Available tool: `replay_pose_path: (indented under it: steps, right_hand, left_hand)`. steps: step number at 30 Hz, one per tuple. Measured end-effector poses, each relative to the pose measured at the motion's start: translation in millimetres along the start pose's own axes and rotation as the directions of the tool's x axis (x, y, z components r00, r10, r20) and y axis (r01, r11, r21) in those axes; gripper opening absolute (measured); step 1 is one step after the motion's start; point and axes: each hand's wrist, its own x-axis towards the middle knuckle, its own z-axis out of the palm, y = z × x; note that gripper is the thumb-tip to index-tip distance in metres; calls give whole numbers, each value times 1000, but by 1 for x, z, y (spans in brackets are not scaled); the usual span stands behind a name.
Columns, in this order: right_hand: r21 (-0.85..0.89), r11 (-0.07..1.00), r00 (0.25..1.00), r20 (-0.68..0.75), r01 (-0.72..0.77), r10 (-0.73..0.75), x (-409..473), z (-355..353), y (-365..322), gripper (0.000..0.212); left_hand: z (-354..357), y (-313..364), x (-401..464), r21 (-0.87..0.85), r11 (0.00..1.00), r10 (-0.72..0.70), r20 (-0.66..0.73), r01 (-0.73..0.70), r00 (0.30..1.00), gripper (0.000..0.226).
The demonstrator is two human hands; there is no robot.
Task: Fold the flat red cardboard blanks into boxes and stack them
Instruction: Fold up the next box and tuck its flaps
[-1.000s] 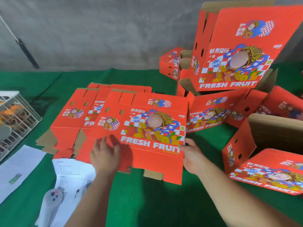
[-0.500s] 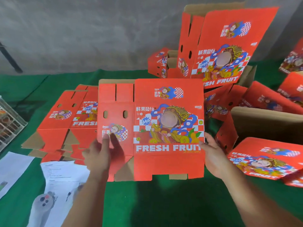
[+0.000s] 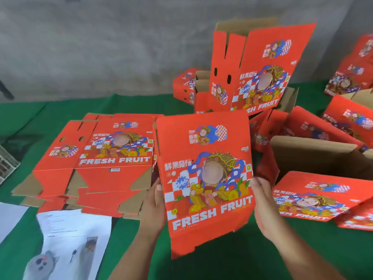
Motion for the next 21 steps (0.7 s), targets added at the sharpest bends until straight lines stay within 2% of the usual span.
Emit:
replay_pose_path:
  steps: [2,3,4,5,7,9,11,13,16,17,19,21]
  right_hand:
    - [-93,990,994,13,108,-107,-11,-5,12,42]
    - [-146,977,988,28,155,-153,-15,-7,18,37]
    - [-180,965,982,41,189,-185,-15,-8,23,33]
    - [-191,959,978,50,207,-201,-15,-10,28,33]
    - [-211,955,978,57,208,-201,-14,-14,34,35]
    - [-225,949,976,67,219,-209,-13,-18,33,29]
    - [-247,942,974,81,226,-212,-11,-18,25,30]
    - [-273,933,972,77,235,-222,-10,-16,14,38]
    - [-285,917,960,97,281,-264,-13,-14,-9,44]
    - [-283,912,955,116,297,-274,-14,-15,-16,42]
    - [-297,903,948,163,312,-274,-15,-17,-30,37]
    - [-277,899,932,232,339,-280,-19,-14,-45,37]
  left_hand:
    - [-1,3,-3,-259,958,-81,168,124,982,67]
    - [-1,3,-4,-409,887,-126,235,216,964,75]
    - [-1,2,-5,-501,811,-169,296,303,940,83]
    - [1,2,-7,-527,783,-169,331,331,928,88]
    - [4,4,-12,-476,834,-135,314,279,940,87]
    - [6,4,-10,-433,887,-64,223,157,973,73]
    - [8,10,-8,-443,891,-10,207,102,978,71]
    - [7,18,-5,-476,871,-53,154,121,987,70]
    - [-2,24,4,-511,845,-138,81,160,987,38]
    - [-6,27,7,-498,849,-156,86,178,984,28]
    - [-15,31,15,-462,859,-190,110,219,976,25]
    - [-24,38,21,-518,802,-221,205,297,954,25]
